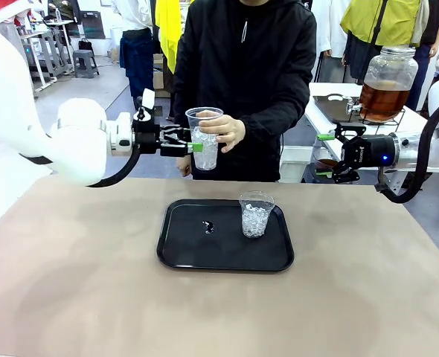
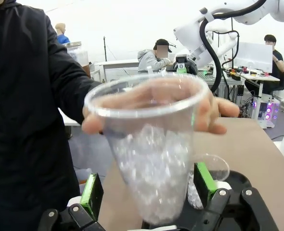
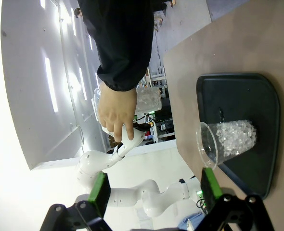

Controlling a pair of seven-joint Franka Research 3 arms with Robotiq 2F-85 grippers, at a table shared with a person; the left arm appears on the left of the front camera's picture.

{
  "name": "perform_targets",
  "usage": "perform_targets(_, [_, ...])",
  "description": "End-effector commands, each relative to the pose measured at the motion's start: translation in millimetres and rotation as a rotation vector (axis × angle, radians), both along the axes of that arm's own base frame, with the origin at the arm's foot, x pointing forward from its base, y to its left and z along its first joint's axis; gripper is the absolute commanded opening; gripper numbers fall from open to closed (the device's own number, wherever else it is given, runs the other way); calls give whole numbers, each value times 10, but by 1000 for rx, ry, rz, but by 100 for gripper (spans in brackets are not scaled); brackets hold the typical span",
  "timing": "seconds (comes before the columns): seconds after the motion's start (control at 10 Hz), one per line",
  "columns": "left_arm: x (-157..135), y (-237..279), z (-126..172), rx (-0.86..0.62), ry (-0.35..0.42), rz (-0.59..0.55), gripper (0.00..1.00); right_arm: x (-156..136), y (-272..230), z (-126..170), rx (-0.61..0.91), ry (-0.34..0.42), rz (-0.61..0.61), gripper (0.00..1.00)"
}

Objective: Pour the drink into the iced cup.
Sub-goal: Open the gripper to release the iced cup you were holding, then pick up the iced cup indicated by the human and present it to them.

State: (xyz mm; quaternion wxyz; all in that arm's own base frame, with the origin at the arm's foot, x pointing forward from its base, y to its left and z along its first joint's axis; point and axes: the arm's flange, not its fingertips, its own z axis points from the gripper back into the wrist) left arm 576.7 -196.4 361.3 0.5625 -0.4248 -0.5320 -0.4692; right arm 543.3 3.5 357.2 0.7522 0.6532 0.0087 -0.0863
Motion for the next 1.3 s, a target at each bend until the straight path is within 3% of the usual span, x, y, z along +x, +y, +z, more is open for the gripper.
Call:
perform_targets(0.0, [-92,246,-116,-9,25,-27,100,0,0,20,-9,-5,-9,100])
perform_targets(0.6, [-538,1248,-732,-16,7,-89,100,0,0,20,-9,-5,-9,100])
perform_targets(0.8, [-606,1411,-808,-24,-13,-66,100,0,0,20,-9,-5,-9,100])
perform_targets(0.9, [-530,1315,-772,-10,30,-72,100,0,0,20,-9,-5,-9,100])
perform_targets(1.2, [-530,1315,-772,-10,30,-72,100,0,0,20,-9,-5,-9,100])
